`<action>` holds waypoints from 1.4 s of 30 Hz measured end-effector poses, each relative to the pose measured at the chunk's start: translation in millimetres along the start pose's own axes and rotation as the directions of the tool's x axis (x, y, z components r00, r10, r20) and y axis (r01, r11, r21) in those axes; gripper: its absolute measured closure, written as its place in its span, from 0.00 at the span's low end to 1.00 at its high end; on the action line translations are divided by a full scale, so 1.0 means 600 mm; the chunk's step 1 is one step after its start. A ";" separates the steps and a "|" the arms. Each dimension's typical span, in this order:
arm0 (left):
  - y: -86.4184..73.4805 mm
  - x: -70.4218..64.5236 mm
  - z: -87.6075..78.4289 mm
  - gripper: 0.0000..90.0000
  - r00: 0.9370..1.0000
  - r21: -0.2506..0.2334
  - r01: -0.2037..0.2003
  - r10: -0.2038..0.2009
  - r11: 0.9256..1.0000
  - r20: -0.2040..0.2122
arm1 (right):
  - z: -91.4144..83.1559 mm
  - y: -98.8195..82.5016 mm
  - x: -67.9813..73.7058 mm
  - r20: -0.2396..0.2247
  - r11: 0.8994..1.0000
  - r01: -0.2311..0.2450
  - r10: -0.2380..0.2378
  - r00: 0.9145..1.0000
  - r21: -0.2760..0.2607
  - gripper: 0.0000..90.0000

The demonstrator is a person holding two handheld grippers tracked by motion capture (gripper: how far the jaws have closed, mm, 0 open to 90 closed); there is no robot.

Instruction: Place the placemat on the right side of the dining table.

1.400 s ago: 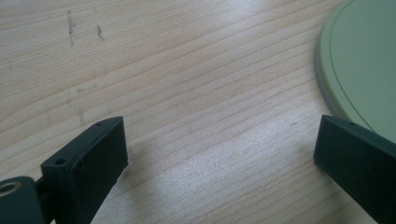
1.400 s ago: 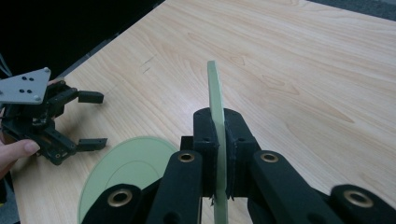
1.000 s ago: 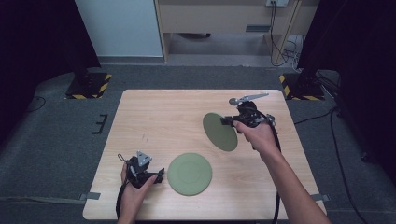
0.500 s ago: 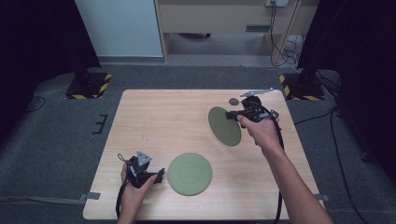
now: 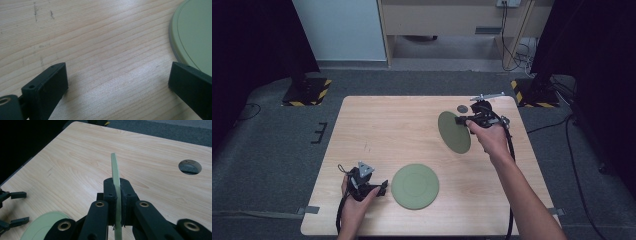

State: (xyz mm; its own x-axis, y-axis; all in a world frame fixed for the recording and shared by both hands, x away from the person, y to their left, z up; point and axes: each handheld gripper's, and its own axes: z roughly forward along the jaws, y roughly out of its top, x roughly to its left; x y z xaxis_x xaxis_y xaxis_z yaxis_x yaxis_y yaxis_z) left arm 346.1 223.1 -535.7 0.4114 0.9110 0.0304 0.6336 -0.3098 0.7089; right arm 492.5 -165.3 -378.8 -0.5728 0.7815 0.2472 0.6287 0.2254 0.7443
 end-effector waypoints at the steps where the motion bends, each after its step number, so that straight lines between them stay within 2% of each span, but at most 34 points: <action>1: 0.000 0.000 0.000 0.02 1.000 0.000 0.001 -0.001 1.000 0.000 | 0.001 0.001 -0.001 0.007 1.000 -0.003 0.003 1.000 -0.002 0.95; 11: 0.001 -0.002 0.001 0.02 1.000 -0.001 0.005 -0.005 1.000 0.003 | 0.016 0.013 -0.001 0.047 1.000 -0.010 0.011 0.999 -0.013 0.95; 24: 0.001 -0.001 0.001 0.02 1.000 0.002 0.010 -0.010 1.000 0.009 | 0.053 0.013 0.014 0.064 1.000 -0.011 0.012 0.998 -0.023 0.95; 30: 0.000 -0.003 0.000 0.03 1.000 -0.005 -0.004 0.004 1.000 0.007 | 0.059 0.006 0.003 0.075 0.999 -0.029 0.030 0.997 -0.023 0.95; 36: 0.000 -0.003 0.000 0.03 1.000 -0.005 -0.003 0.003 1.000 0.013 | 0.055 -0.002 -0.013 0.083 0.999 -0.040 0.041 0.996 -0.022 0.95; 42: -0.002 0.001 -0.004 0.04 1.000 -0.006 0.001 -0.001 1.000 -0.001 | 0.045 -0.010 -0.027 0.099 0.998 -0.054 0.057 0.993 -0.038 0.95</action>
State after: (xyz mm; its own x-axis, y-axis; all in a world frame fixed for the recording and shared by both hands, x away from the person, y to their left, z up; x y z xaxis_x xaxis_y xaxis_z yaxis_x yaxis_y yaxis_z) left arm 344.2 224.5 -534.9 0.4099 0.9116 0.0304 0.6305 -0.3072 0.7128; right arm 512.3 -163.6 -403.8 -0.4813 0.8467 0.2268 0.6381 0.1610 0.7529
